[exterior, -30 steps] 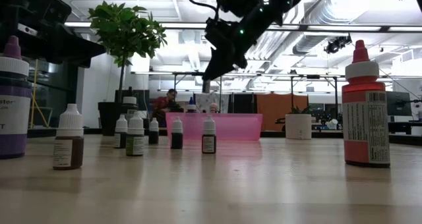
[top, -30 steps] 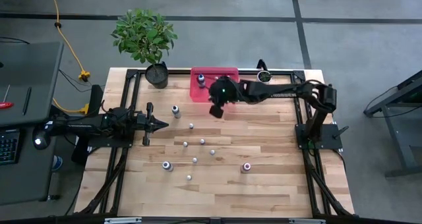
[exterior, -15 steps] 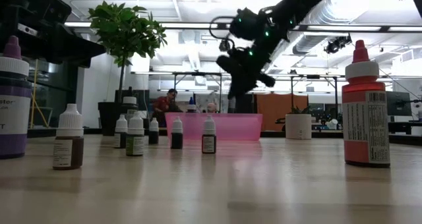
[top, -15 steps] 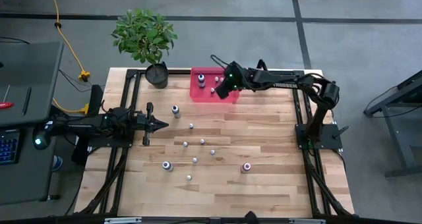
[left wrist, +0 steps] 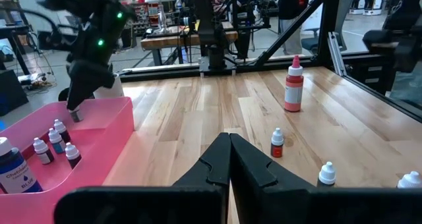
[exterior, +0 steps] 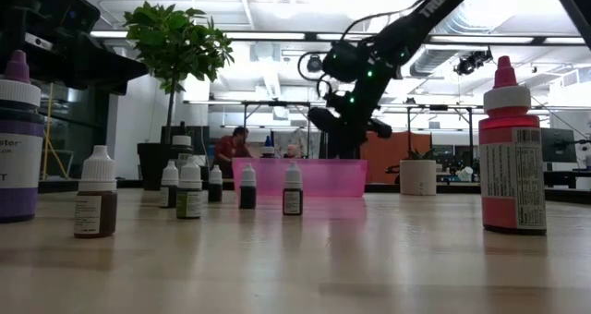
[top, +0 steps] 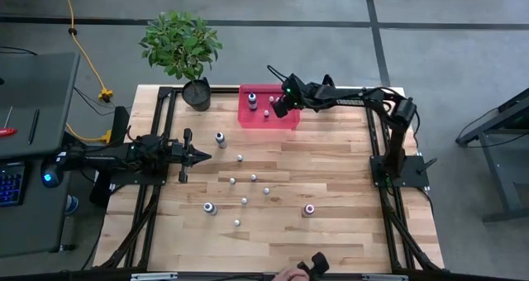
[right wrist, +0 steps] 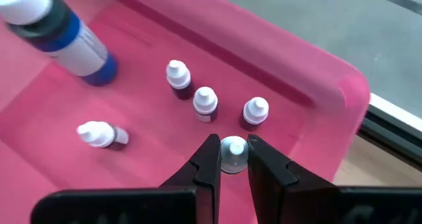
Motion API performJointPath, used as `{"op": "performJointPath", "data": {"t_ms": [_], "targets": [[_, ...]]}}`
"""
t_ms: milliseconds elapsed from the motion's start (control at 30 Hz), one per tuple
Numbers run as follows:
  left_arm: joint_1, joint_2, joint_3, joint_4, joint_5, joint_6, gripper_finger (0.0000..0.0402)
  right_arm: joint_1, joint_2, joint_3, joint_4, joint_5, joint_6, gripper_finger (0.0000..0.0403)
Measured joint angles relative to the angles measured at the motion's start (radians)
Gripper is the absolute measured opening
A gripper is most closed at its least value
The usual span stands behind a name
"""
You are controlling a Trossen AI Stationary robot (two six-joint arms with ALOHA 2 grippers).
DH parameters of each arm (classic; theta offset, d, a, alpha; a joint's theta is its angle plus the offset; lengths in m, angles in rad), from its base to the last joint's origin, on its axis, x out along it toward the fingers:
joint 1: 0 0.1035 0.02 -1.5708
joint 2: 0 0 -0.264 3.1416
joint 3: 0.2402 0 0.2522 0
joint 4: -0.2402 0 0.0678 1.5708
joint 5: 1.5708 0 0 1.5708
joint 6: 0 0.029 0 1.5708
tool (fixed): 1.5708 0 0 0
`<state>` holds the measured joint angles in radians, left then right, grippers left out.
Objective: Pick & Place food coloring
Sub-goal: Put the small green food coloring bottle into the red bin
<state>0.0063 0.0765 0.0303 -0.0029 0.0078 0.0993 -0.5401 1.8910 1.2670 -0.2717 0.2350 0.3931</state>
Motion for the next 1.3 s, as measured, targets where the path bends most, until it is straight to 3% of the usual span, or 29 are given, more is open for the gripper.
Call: {"op": "performJointPath", "data": {"t_ms": [433, 900, 1133, 1300], "targets": [[0.0, 0.0, 0.0, 0.0, 0.0, 0.0, 0.0, -0.031, 0.096, 0.031, 0.02, -0.021, 0.011, 0.0044], [0.0, 0.0, 0.0, 0.0, 0.0, 0.0, 0.0, -0.045, 0.118, 0.031, 0.058, 0.043, 0.009, 0.0046], [0.0, 0.0, 0.0, 0.0, 0.0, 0.0, 0.0, -0.045, 0.118, 0.031, 0.06, 0.047, 0.008, 0.0098], [0.0, 0.0, 0.0, 0.0, 0.0, 0.0, 0.0, -0.045, 0.118, 0.031, 0.061, 0.047, 0.007, 0.0111]]}}
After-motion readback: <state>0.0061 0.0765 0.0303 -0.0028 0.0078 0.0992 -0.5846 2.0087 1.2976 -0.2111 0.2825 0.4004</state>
